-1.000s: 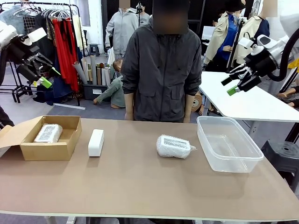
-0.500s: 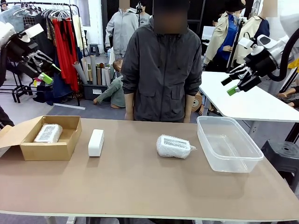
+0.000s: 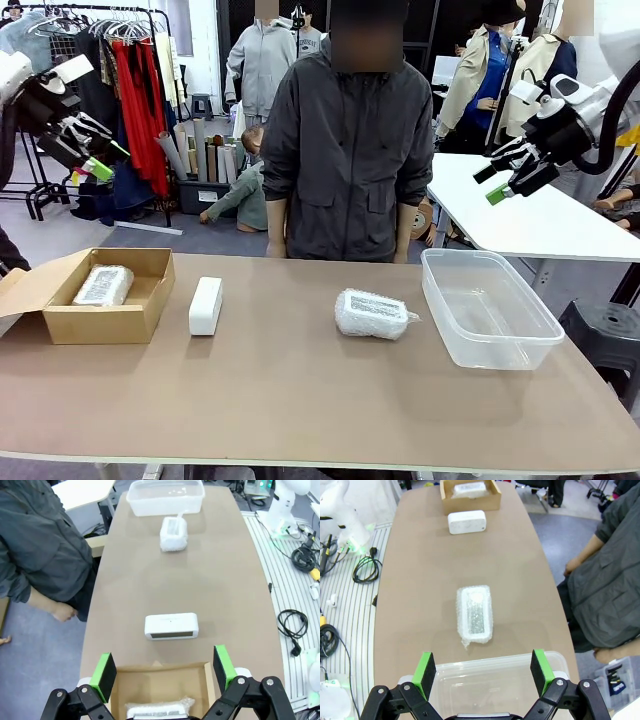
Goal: Separate and place wrapped and unwrapped clocks.
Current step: Pick up the Digital clock indicated by the person.
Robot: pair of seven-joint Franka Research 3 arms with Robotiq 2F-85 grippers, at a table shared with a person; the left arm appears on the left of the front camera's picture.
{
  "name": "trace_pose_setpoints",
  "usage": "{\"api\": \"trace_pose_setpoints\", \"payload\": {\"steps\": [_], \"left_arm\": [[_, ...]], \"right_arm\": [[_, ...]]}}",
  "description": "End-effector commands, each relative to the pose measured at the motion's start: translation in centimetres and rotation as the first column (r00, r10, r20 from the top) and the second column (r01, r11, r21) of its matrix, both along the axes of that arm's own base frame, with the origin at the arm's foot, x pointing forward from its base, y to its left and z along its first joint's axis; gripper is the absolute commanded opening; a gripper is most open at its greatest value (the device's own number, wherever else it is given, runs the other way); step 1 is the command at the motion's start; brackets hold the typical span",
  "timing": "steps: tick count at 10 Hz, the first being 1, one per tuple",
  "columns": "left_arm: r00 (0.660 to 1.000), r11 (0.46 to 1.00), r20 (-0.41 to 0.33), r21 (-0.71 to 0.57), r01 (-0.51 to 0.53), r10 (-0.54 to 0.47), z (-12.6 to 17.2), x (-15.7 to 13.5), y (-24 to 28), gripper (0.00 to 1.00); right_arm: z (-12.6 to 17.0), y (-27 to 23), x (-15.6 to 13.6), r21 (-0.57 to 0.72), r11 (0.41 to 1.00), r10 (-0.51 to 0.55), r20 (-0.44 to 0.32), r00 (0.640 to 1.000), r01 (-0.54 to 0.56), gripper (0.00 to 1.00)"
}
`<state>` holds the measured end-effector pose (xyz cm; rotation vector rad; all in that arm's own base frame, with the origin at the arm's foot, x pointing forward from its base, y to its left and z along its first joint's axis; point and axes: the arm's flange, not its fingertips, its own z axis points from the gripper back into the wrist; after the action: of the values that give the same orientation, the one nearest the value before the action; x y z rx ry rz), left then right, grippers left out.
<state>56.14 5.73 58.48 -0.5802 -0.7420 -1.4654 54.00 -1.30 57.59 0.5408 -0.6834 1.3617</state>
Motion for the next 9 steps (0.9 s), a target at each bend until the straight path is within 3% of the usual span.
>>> {"api": "trace_pose_setpoints", "payload": {"steps": [1,9], "left_arm": [[1.0,1.0,0.02,0.001,0.019,-0.019,0.27,-0.2,0.02,1.0],[1.0,1.0,0.02,0.001,0.019,-0.019,0.27,-0.2,0.02,1.0]], "right_arm": [[0.11,0.15,-0.01,0.0,1.0,0.004,0.003,1.0,-0.004,1.0],[0.11,0.15,-0.01,0.0,1.0,0.004,0.003,1.0,-0.004,1.0]]}}
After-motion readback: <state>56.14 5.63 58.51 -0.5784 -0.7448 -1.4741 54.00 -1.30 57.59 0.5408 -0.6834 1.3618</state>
